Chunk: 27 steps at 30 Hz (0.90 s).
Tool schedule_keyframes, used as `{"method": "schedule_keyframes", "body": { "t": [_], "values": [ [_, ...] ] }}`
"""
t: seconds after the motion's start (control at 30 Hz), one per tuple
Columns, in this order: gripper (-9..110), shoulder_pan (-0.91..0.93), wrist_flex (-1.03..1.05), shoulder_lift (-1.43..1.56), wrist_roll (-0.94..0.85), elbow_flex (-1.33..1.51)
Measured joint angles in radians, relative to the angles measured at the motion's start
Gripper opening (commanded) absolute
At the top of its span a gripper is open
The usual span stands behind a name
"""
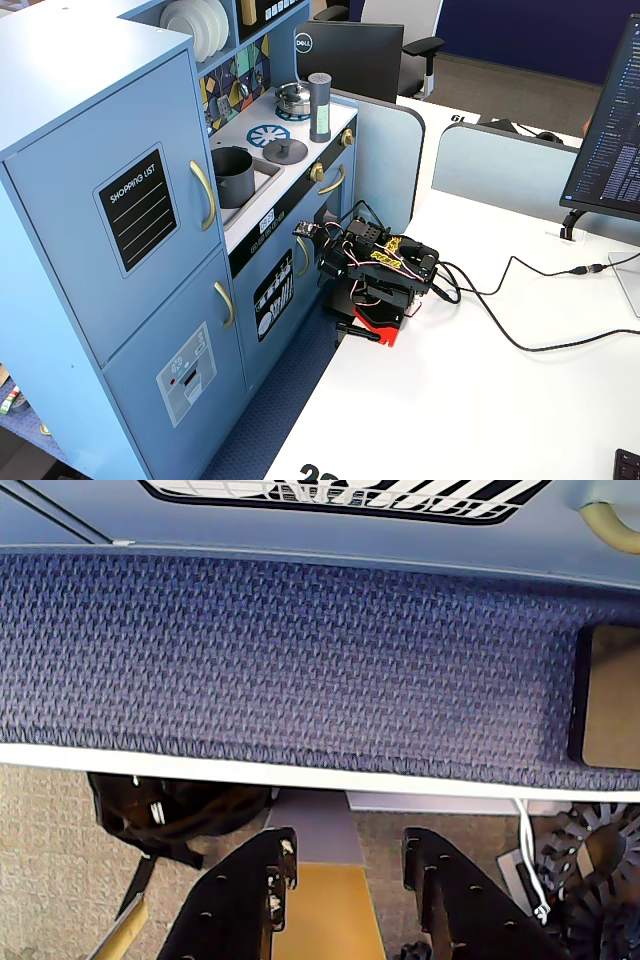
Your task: Put salt in the gray recipient
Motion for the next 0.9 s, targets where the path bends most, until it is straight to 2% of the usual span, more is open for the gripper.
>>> {"method": "schedule_keyframes", "body": {
  "t": [0.77, 0.9],
  "values": [
    [0, 0.028, 0.000, 0.000, 0.000, -0.002],
    [0, 0.091, -0.005, -0.095, 0.023, -0.106]
  ]
}}
